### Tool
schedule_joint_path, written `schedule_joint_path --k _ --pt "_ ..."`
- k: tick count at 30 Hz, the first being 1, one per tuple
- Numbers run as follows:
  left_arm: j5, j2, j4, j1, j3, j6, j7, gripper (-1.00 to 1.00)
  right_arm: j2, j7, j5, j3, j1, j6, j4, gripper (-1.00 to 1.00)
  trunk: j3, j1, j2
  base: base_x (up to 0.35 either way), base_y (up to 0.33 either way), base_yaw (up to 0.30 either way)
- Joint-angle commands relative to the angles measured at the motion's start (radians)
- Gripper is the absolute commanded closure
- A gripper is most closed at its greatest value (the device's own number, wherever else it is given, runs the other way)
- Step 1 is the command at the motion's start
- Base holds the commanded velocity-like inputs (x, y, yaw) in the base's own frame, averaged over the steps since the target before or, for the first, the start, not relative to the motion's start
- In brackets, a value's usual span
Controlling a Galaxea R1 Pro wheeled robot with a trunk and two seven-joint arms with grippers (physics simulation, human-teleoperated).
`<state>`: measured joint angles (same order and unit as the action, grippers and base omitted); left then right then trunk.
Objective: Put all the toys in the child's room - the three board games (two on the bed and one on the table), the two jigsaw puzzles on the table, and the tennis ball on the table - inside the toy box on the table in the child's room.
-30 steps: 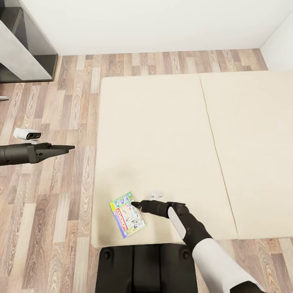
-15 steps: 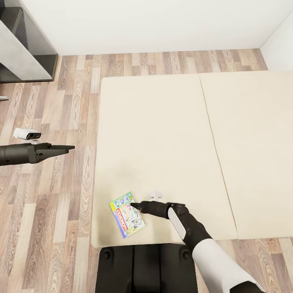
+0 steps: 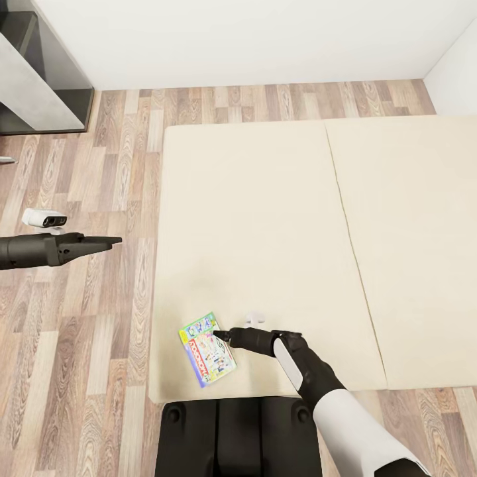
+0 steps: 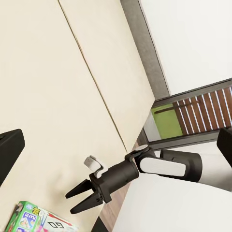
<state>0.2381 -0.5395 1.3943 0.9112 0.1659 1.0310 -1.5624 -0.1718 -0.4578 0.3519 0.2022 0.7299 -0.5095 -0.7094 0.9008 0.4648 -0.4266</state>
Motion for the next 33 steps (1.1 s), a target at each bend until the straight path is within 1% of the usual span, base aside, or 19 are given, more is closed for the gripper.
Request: schedule_joint_path --k 1,33 --pt "0.0 0.0 0.0 0.0 0.0 0.011 -0.004 -1.0 0.0 0.001 0.006 0.0 0.0 -0.006 -0.001 -1.0 0.001 0.001 -0.001 0.0 0.0 0.0" --pt "0.0 0.0 0.0 0.0 0.0 0.011 -0.002 -1.0 0.004 0.001 0.004 0.0 0.003 0.013 -0.001 -1.0 0.001 0.001 -0.001 0.0 0.0 0.0"
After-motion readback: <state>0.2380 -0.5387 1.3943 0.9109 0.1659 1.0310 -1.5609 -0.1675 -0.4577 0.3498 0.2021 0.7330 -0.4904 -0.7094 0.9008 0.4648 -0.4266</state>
